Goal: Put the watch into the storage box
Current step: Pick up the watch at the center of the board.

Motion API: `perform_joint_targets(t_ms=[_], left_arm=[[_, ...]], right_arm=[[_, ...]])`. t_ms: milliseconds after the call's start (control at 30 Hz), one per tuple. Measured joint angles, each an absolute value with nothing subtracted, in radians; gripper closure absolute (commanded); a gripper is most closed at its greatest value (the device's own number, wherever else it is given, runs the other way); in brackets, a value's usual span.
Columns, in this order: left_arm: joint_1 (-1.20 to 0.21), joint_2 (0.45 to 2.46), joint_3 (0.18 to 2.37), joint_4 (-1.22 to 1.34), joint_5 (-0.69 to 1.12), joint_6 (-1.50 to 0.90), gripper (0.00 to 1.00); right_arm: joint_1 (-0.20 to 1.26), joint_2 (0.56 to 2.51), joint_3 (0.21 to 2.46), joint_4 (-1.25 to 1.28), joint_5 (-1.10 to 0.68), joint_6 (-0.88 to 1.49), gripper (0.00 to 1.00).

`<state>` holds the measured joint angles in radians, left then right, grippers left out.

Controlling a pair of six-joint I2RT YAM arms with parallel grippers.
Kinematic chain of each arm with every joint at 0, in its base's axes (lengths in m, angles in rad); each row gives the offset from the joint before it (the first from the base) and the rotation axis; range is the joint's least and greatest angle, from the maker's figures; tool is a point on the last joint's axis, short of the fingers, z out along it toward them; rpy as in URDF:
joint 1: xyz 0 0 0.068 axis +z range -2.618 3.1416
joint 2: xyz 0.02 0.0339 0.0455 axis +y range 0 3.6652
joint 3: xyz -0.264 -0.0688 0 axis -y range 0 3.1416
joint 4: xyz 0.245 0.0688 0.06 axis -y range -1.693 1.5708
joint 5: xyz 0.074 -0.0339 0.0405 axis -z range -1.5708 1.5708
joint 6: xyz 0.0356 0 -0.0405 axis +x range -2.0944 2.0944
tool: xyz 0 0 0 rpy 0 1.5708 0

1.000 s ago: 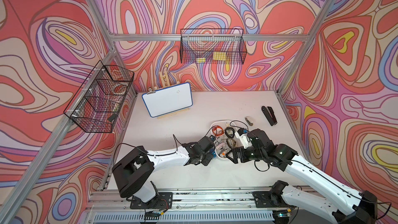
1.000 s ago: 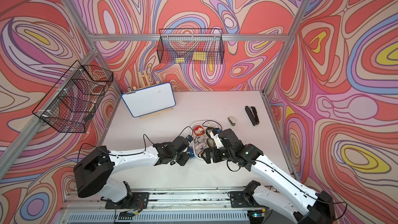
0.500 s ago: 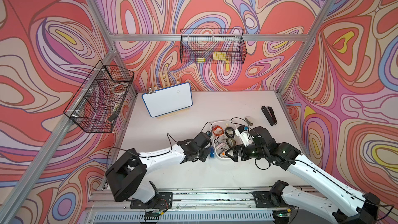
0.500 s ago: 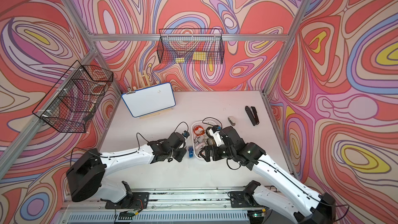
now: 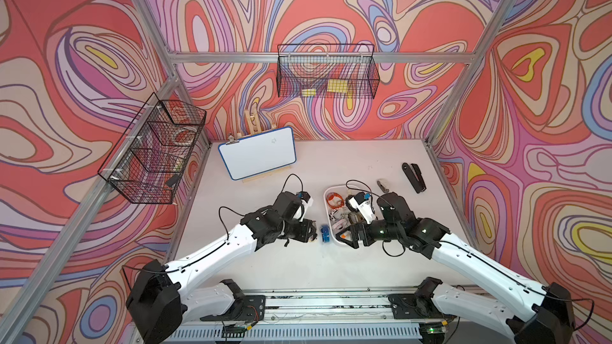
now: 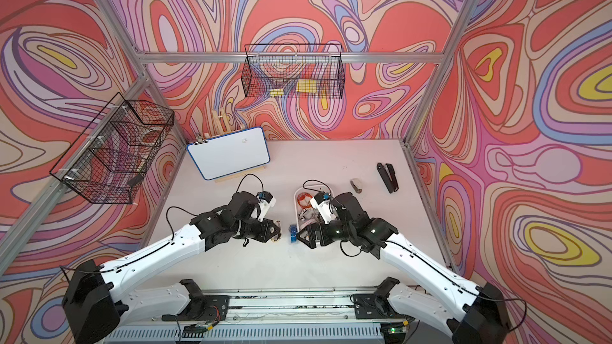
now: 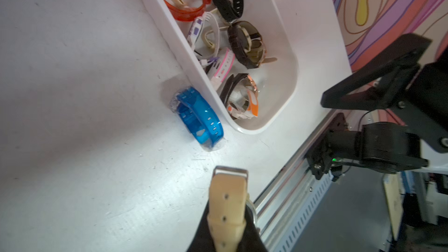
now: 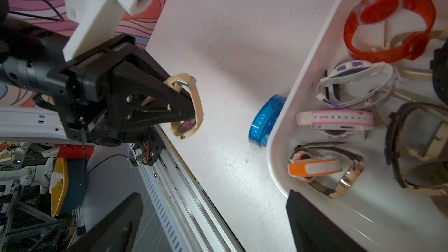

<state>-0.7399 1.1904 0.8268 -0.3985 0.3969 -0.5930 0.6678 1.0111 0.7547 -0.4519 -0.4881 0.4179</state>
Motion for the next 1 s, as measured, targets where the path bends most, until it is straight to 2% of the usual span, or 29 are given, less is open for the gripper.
perform_joint_targets(t_ms=[200,300,567,1000], left_arm=[[-0.740,1.197,0.831,-0.365,0.485,-0.690,0.91],[-0.740,1.203,0.831,-0.348,0.503,-0.721,0.91],[-0.739,1.202,0.826,-0.310,0.494,-0.780,0.91],[-0.749,1.066,0.691,-0.186,0.361,-0.849,0.91]], right_arm=[[0.668,1.062,0.755,-0.396,-0.502,0.459,0.12],[0.668,1.097,0.755,-0.386,-0.509,0.482,0.20],[0.672,1.114,0.746,-0.331,-0.558,0.567,0.23],[0.725,1.177,0.740,-0.279,-0.501,0.747,0.31]])
